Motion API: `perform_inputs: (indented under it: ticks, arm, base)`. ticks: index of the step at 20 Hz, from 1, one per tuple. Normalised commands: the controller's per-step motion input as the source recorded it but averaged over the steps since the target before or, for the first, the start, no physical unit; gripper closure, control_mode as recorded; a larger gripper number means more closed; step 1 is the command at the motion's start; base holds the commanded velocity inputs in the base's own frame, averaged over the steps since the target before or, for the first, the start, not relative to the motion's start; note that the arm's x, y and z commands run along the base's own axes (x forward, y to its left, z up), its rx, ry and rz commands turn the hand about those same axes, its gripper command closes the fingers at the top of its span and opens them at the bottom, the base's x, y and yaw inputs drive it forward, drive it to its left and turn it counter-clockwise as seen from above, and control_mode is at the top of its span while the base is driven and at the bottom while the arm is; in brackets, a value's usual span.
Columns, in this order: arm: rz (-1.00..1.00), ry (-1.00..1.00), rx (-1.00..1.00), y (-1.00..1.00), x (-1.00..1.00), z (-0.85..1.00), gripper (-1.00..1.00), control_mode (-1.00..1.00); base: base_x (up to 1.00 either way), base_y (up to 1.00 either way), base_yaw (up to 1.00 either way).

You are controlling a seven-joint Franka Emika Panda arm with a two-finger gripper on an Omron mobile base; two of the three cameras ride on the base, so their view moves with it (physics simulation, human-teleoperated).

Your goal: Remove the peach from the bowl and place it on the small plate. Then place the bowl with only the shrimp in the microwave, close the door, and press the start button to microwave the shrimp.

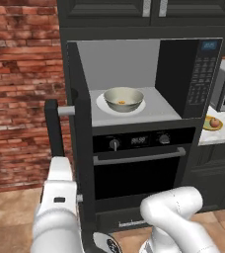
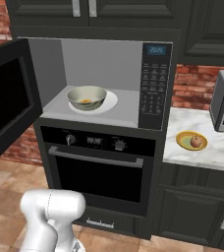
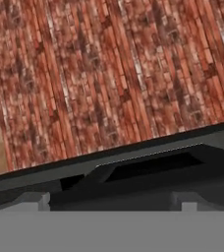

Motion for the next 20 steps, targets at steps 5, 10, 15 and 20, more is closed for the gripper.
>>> perform_inputs:
  ticks: [5, 10, 15, 20]
  arm:
    - [0.0, -0.16, -0.12, 0.73, 0.29, -0.92, -1.0, -1.0]
    - [-0.07, 0.05, -0.08, 0.3, 0.79, -0.3, -1.0, -1.0]
    - [-0.16, 0.11, 0.0, -0.66, 0.32, 0.16, -1.0, -1.0]
    - [-0.12, 0.01, 0.1, -1.0, 0.0, 0.17, -1.0, -1.0]
  base:
    - [0.0, 0.0, 0.0]
    - [0.0, 0.0, 0.0]
    - [0.0, 0.0, 0.0]
    - [0.0, 0.0, 0.0]
